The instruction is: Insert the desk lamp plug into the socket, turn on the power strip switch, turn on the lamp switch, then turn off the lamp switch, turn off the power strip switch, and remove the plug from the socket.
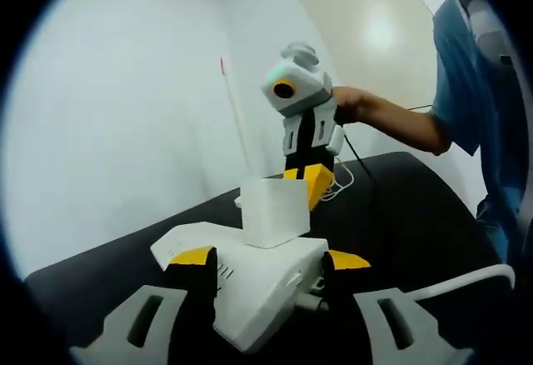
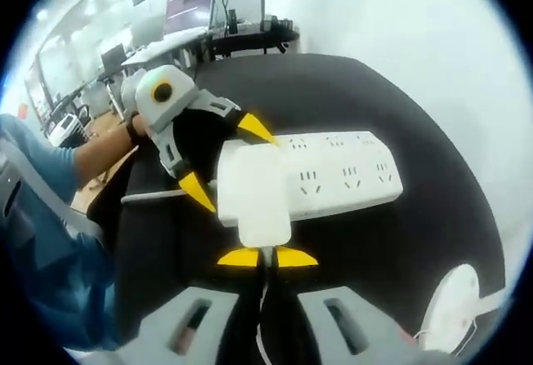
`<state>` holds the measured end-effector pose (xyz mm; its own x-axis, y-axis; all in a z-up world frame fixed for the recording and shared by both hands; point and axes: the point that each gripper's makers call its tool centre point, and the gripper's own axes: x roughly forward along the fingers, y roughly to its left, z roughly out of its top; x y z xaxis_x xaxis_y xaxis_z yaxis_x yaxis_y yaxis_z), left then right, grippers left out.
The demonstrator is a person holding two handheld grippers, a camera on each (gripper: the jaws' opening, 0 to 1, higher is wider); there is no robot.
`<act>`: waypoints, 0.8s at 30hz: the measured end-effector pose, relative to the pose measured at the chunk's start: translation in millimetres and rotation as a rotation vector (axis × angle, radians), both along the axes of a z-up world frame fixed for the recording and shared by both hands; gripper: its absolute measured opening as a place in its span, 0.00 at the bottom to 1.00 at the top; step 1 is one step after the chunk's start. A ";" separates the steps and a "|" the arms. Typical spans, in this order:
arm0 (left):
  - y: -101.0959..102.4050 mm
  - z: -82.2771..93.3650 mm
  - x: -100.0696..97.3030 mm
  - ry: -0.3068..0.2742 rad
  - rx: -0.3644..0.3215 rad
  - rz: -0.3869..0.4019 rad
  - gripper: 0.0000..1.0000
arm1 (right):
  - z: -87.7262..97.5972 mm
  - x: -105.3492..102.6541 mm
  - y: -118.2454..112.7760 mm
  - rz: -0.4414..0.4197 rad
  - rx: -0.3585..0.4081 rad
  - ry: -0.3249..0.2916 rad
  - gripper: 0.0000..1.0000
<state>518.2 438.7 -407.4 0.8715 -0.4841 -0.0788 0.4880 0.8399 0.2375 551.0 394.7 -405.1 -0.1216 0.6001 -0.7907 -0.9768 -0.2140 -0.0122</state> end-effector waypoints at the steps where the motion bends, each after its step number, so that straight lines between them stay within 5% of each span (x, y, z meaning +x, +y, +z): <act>1: -0.1 0.0 0.0 0.000 0.000 0.000 0.49 | 1.4 -1.0 -0.1 0.009 -0.009 -0.013 0.06; 6: -0.3 0.0 -0.3 0.000 0.004 -0.001 0.48 | 8.0 -0.1 3.4 0.065 -0.065 -0.127 0.06; 9: -3.6 1.1 -0.9 -0.001 0.005 -0.002 0.47 | 8.8 1.5 4.2 0.053 -0.057 -0.143 0.06; 17: 21.2 -5.3 3.2 -0.008 0.005 -0.005 0.47 | 0.8 3.7 -1.5 -0.018 0.076 0.011 0.06; 24: 31.2 -8.2 4.6 -0.011 0.004 -0.005 0.47 | -6.9 6.1 -4.0 -0.048 0.134 0.070 0.05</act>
